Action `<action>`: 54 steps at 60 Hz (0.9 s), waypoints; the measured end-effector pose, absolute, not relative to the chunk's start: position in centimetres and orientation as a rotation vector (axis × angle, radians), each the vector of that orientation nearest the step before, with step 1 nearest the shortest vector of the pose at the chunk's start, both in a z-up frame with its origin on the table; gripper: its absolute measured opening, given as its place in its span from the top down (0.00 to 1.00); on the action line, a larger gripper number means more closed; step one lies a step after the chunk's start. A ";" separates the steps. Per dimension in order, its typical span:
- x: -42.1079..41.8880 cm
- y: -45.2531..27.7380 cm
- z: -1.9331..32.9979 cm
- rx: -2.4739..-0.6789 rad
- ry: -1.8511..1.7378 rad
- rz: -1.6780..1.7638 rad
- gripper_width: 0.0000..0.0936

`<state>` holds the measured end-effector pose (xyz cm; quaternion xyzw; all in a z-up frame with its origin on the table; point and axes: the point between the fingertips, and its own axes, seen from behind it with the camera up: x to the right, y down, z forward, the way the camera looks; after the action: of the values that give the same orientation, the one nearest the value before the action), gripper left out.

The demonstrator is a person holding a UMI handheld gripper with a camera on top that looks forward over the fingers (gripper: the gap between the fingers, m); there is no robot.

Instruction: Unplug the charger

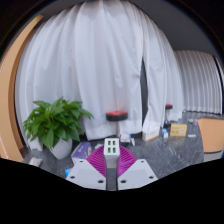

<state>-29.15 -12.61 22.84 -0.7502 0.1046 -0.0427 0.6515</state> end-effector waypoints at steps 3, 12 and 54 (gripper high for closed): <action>-27.3 -12.9 18.5 -1.794 0.264 -0.082 0.89; -24.1 -14.4 5.0 -2.064 0.343 -0.011 0.87; -15.0 -22.6 4.8 -2.218 0.212 -0.107 0.09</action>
<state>-15.05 -22.61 4.77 -0.8930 0.0853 -0.0432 0.4397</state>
